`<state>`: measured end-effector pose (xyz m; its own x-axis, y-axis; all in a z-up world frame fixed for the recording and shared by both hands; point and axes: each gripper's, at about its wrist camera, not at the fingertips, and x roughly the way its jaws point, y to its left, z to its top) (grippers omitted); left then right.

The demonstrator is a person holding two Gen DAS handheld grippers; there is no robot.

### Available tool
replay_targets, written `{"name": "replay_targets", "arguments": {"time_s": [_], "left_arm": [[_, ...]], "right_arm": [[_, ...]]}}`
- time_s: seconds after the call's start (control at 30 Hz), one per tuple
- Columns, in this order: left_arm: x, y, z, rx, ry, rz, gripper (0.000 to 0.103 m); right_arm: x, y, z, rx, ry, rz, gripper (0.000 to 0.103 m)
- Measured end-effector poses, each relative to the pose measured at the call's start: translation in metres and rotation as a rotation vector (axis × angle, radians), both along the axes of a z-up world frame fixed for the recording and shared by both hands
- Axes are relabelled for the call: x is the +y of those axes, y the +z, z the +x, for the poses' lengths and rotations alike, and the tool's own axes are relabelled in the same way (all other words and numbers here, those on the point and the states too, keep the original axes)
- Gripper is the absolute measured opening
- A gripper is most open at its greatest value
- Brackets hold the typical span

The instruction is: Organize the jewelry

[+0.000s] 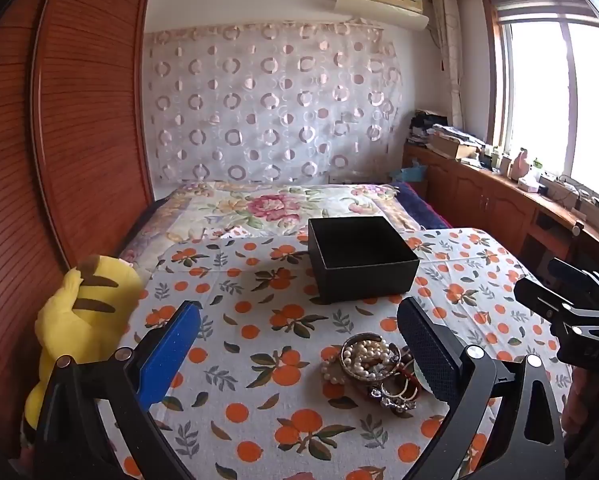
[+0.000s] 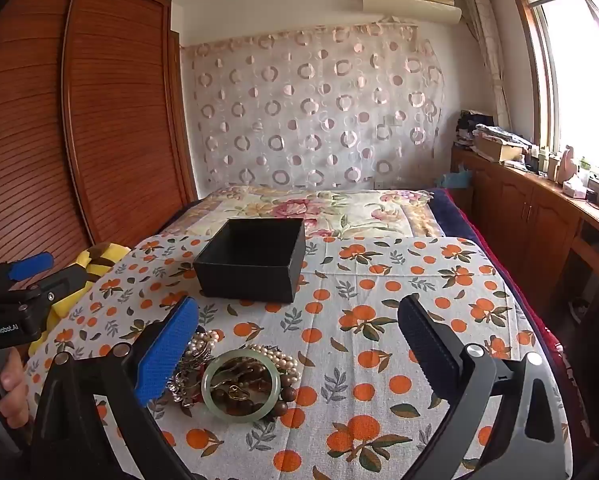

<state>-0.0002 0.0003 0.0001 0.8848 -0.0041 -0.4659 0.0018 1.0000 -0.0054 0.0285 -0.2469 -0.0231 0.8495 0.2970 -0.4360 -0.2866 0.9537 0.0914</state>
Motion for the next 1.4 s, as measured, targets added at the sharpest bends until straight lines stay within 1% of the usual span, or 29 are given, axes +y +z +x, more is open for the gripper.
{"name": "replay_targets", "arguments": {"time_s": [0.63,0.77,1.4], "left_arm": [[0.000,0.001,-0.001,0.003,0.001,0.000,0.096],[-0.009,0.003,-0.002,0.000,0.003,0.000,0.096],[-0.010,0.007,-0.003,-0.005,0.000,-0.002,0.095]], "right_arm": [[0.001,0.000,0.001,0.004,-0.002,-0.006,0.101],[0.001,0.000,0.001,0.003,-0.001,-0.004,0.101],[0.001,0.001,-0.001,0.002,-0.002,-0.005,0.101]]}}
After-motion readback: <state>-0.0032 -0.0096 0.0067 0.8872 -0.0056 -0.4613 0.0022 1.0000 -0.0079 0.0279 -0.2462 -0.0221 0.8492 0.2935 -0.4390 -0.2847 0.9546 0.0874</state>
